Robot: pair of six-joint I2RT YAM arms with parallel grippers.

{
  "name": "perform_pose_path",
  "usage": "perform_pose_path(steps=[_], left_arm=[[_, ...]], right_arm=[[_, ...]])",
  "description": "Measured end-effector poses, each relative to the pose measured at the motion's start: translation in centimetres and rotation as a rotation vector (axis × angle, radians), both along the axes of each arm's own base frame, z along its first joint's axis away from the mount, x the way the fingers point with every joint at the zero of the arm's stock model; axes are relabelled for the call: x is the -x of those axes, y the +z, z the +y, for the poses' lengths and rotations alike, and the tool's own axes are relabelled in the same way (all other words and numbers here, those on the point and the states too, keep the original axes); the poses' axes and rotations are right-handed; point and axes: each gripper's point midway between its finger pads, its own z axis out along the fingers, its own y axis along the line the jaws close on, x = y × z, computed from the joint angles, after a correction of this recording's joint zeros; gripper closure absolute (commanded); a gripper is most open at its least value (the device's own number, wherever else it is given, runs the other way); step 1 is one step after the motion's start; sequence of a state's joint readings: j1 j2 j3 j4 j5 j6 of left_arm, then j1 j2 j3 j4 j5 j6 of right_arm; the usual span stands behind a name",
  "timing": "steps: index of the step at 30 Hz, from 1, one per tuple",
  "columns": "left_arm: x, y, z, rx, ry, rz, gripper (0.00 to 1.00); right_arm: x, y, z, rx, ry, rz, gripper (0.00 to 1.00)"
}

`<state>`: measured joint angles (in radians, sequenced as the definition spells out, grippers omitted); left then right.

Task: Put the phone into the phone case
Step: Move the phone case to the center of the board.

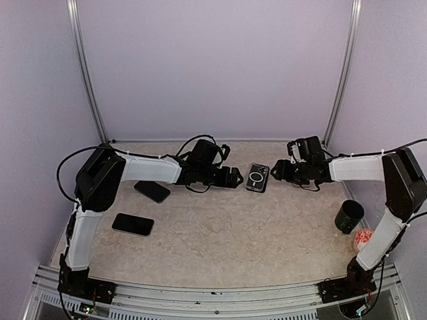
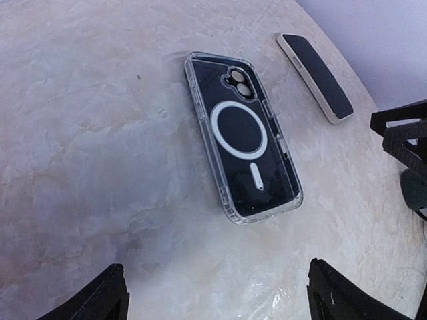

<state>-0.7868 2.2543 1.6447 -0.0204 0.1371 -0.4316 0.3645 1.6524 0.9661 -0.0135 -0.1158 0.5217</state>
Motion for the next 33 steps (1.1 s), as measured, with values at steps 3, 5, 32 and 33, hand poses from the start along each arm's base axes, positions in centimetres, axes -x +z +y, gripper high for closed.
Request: perform_pose_path(steps=[3, 5, 32, 33], left_arm=[[-0.2, -0.7, -0.2, -0.015, -0.007, -0.005, 0.10], [-0.5, -0.9, -0.6, -0.019, -0.011, -0.013, 0.10], [-2.4, -3.0, -2.2, -0.058, -0.015, -0.063, 0.22], [-2.4, -3.1, -2.2, -0.057, -0.013, -0.061, 0.24]], right_arm=[[-1.0, -1.5, 0.2, 0.014, -0.010, 0.026, 0.33], [-1.5, -2.5, 0.4, 0.019, -0.015, 0.046, 0.33], [-5.7, -6.7, 5.3, -0.086, 0.109, 0.079, 0.41], [-5.6, -6.7, 5.7, -0.092, 0.122, 0.078, 0.41]])
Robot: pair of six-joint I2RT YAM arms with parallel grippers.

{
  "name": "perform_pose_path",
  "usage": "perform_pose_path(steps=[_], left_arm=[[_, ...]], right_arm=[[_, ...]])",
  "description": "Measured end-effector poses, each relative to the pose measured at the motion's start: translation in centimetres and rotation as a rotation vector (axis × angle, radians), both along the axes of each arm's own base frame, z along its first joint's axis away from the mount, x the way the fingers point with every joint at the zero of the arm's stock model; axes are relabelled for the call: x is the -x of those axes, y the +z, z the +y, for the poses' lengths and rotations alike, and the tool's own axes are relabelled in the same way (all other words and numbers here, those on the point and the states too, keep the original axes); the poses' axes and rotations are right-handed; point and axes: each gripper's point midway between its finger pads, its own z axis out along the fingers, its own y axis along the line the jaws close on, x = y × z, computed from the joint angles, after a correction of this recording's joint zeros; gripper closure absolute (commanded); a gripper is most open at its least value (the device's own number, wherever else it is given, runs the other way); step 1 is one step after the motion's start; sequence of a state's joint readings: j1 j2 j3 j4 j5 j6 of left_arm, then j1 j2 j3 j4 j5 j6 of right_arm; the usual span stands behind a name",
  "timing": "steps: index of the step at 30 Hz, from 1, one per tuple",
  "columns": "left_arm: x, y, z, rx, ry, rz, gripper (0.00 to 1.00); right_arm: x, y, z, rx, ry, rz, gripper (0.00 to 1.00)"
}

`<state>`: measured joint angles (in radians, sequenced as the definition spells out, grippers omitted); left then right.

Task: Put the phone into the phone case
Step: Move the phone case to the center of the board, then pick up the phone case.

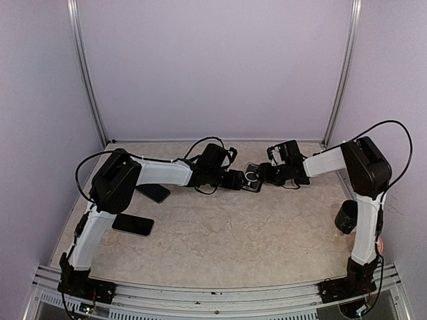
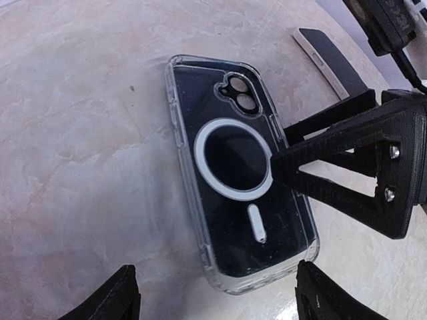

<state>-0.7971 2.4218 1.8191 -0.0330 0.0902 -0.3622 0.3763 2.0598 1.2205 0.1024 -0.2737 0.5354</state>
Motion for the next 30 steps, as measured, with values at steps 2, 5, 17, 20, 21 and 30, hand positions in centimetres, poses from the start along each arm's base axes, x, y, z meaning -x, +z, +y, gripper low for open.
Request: perform_pose_path(steps=[2, 5, 17, 20, 21, 30], left_arm=[[0.0, -0.2, 0.1, 0.004, 0.006, 0.004, 0.27], [0.3, -1.8, 1.2, -0.010, 0.029, 0.034, 0.28], [-1.4, -1.6, 4.8, 0.041, 0.097, 0.040, 0.32], [-1.8, -1.6, 5.2, 0.044, 0.098, 0.043, 0.35], [-1.8, -1.5, 5.2, 0.045, 0.094, 0.043, 0.35], [-3.3, 2.2, 3.7, 0.070, 0.024, -0.037, 0.43]], right_arm=[[0.1, -0.1, 0.8, -0.010, 0.021, 0.000, 0.42], [0.6, 0.0, 2.2, -0.025, 0.055, -0.005, 0.42], [0.9, -0.3, 3.5, -0.018, 0.076, -0.011, 0.42], [0.8, -0.4, 3.4, -0.014, 0.072, -0.014, 0.43], [0.8, -0.4, 3.4, -0.011, 0.071, -0.015, 0.43], [0.5, -0.5, 3.0, 0.018, 0.064, -0.030, 0.44]])
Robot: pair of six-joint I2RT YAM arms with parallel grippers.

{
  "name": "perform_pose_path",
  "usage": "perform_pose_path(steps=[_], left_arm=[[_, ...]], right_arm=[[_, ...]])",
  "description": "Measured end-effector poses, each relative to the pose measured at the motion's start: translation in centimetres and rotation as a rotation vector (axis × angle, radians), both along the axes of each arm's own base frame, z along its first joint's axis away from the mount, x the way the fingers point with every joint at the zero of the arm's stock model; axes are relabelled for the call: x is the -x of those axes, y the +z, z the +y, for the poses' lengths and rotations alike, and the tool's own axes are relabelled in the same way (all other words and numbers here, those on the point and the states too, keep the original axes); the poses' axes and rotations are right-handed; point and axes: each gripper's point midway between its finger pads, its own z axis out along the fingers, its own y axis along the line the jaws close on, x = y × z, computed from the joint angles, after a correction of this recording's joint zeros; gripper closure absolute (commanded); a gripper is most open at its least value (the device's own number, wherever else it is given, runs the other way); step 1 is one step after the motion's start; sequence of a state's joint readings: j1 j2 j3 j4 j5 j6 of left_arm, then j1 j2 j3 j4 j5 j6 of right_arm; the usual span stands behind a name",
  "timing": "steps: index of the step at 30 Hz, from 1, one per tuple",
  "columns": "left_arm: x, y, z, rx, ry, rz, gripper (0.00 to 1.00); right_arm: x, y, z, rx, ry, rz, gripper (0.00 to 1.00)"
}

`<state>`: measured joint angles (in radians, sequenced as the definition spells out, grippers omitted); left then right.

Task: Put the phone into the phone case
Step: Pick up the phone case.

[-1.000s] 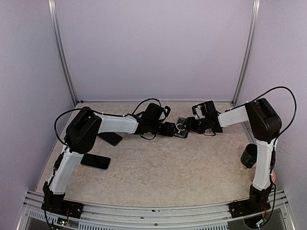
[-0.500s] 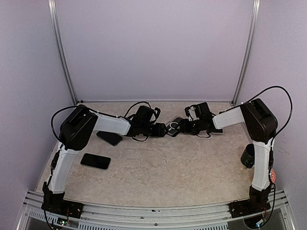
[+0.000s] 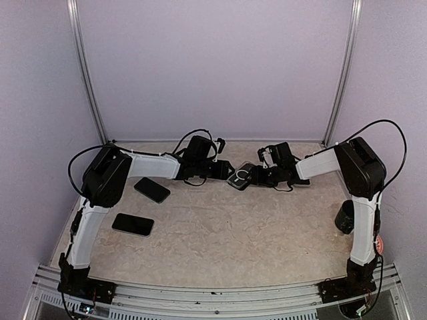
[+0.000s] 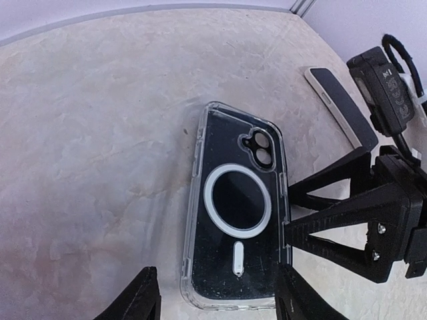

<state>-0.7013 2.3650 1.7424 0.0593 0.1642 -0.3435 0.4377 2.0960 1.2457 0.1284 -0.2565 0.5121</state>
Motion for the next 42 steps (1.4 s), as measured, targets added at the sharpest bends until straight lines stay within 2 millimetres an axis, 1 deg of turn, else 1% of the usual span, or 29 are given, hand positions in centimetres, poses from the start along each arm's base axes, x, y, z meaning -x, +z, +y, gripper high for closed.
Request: perform_pose_path(steps=[2, 4, 9, 11, 13, 15, 18, 29, 32, 42], left_arm=[[0.1, 0.0, -0.1, -0.002, -0.015, -0.003, 0.43], [0.1, -0.5, -0.3, -0.007, -0.026, 0.001, 0.43], [0.1, -2.7, -0.3, -0.044, -0.033, 0.023, 0.43], [0.0, -3.4, -0.2, -0.057, -0.032, 0.031, 0.45], [0.1, -4.0, 0.0, -0.068, -0.031, 0.039, 0.52], [0.0, -4.1, 0.0, -0.071, -0.032, 0.037, 0.55], [0.0, -4.1, 0.1, -0.071, -0.031, 0.037, 0.66], [0.0, -3.7, -0.2, -0.048, -0.043, 0.035, 0.94], [-0.2, -3.6, -0.1, -0.044, -0.038, 0.035, 0.99], [-0.3, -3.5, 0.0, -0.027, -0.040, 0.041, 1.00]], right_arm=[[0.0, 0.0, 0.0, 0.002, -0.002, -0.001, 0.44], [0.0, 0.0, -0.1, 0.002, -0.003, -0.001, 0.44], [-0.1, 0.0, -0.1, 0.004, -0.005, -0.003, 0.44], [-0.1, 0.0, -0.2, 0.006, -0.008, -0.002, 0.44], [0.0, 0.0, -0.2, 0.008, -0.009, -0.001, 0.44], [0.1, 0.0, -0.3, 0.011, -0.011, 0.000, 0.44], [0.3, 0.0, -0.4, 0.013, -0.012, 0.004, 0.44], [0.5, 0.1, -0.5, 0.013, -0.011, 0.006, 0.44], [0.7, 0.1, -0.6, 0.014, -0.011, 0.007, 0.44], [0.7, 0.3, -0.6, 0.012, -0.013, 0.003, 0.40]])
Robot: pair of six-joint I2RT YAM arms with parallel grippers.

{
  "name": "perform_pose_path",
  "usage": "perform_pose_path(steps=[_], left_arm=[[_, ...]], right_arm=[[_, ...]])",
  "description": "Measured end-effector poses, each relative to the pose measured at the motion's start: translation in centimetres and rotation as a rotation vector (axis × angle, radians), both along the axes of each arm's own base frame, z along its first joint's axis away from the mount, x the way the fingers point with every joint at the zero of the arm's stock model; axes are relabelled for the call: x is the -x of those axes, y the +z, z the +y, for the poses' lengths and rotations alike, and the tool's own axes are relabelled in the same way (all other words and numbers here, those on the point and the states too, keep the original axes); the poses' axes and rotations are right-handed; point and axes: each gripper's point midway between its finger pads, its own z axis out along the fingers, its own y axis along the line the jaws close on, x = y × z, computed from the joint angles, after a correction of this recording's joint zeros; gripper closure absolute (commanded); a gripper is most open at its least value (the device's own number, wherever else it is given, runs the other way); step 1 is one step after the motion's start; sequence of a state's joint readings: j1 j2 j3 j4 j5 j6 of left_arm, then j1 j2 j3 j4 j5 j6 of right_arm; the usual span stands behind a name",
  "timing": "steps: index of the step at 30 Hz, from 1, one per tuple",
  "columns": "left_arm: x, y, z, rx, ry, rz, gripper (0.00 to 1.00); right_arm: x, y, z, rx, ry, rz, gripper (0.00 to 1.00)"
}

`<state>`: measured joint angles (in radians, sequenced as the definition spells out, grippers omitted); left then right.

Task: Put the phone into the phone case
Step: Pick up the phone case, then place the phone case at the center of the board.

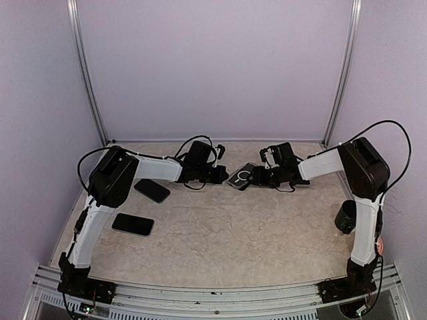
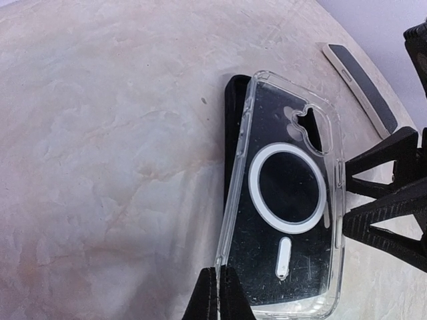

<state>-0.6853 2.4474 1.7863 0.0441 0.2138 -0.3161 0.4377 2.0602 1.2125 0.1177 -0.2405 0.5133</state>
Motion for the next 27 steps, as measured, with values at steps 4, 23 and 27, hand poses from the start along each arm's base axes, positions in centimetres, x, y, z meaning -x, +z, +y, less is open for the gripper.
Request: perform_pose_path(steps=[4, 23, 27], left_arm=[[0.0, -0.1, 0.1, 0.026, -0.001, 0.006, 1.00], [3.7, 4.9, 0.3, 0.168, -0.077, 0.022, 1.00], [5.6, 5.0, 0.6, 0.163, -0.103, 0.031, 1.00]], right_arm=[[0.5, 0.7, -0.3, -0.004, -0.002, -0.006, 0.39], [2.7, 8.0, -2.6, -0.052, -0.019, -0.127, 0.37], [4.0, 7.5, -3.6, -0.045, -0.027, -0.109, 0.35]])
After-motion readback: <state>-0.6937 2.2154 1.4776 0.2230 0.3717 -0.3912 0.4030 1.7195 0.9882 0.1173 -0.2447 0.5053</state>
